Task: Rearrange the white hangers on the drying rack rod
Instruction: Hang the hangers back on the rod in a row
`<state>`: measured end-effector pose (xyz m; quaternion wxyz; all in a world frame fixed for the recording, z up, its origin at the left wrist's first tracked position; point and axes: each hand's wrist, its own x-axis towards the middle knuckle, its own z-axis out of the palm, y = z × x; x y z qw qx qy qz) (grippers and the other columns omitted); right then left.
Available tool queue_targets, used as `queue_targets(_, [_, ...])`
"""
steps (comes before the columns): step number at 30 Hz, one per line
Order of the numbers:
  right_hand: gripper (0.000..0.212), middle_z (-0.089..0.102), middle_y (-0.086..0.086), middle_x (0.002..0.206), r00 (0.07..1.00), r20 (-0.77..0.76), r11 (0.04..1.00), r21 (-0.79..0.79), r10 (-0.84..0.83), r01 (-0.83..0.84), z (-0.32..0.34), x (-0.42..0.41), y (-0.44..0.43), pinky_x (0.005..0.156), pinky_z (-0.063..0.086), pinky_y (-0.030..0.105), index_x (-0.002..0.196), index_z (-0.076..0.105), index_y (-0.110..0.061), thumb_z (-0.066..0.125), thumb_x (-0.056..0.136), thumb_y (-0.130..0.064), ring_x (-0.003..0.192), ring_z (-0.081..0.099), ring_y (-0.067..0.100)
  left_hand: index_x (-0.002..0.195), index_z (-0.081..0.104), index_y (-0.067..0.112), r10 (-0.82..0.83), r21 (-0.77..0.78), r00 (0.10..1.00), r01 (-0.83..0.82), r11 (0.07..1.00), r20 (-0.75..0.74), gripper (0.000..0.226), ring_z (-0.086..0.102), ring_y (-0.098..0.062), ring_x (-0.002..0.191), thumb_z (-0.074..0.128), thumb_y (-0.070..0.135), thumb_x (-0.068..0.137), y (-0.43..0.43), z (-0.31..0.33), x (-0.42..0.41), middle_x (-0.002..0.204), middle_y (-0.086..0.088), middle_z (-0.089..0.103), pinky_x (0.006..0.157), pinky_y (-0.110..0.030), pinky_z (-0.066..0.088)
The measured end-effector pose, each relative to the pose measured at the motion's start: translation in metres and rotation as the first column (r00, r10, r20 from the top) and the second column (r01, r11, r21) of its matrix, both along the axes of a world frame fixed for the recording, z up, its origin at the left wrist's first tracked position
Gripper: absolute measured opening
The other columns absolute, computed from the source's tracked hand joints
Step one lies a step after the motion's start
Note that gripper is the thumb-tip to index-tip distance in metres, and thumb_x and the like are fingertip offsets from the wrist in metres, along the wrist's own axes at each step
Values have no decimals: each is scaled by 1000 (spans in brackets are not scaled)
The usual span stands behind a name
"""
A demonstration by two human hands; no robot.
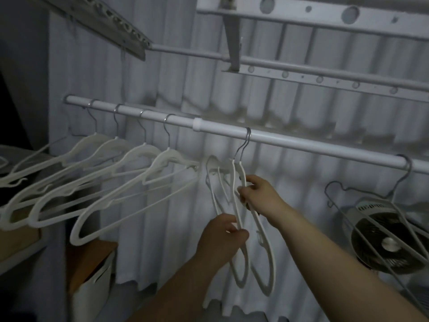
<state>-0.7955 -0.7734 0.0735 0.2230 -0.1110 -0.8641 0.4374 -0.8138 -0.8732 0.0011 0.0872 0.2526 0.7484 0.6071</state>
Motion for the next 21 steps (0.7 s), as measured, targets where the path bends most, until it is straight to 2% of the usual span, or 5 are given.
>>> queue_targets(2, [13,52,2,58,1000,-11,1000,4,11,-11,0,-11,-9,50,34,26,102,49,-21,47,92,-14,51,43,16,82,50,24,15,6,1000,-15,1000,-13,12,53,-6,71,58,17,78,-13,0,-9,75,10,54,62,-16,41])
queue_targets(5, [23,52,1,59,1000,-9,1000,8,10,-10,-2,-27,-19,46,34,22,115,51,-14,46,92,-15,51,44,13,65,47,26,12,70,1000,-14,997,23,25,56,-10,54,53,8,80,-33,0,-21,67,1,56,52,-17,43])
queue_targets(8, [36,51,0,61,999,-33,1000,25,19,-19,-7,-42,-28,44,36,12,130,43,-14,44,94,-16,53,46,8,75,51,27,-24,172,990,0,985,137,25,57,-8,36,47,3,83,-51,0,-31,70,-2,61,35,-15,41])
queue_targets(13, [43,48,1,60,988,-157,999,-31,-17,13,-21,-60,-41,47,39,9,135,37,-21,44,93,-14,54,46,9,108,46,26,-40,245,992,9,969,123,25,51,-8,30,44,10,89,-69,-8,-42,78,1,61,31,-17,37])
queue_targets(21, [44,46,2,60,969,-237,990,-136,-75,44,-29,-65,-47,41,37,3,135,38,-20,45,93,-11,52,47,7,106,44,30,71,283,995,-88,955,68,26,39,-5,23,39,9,91,-78,-11,-48,71,3,57,27,-12,30])
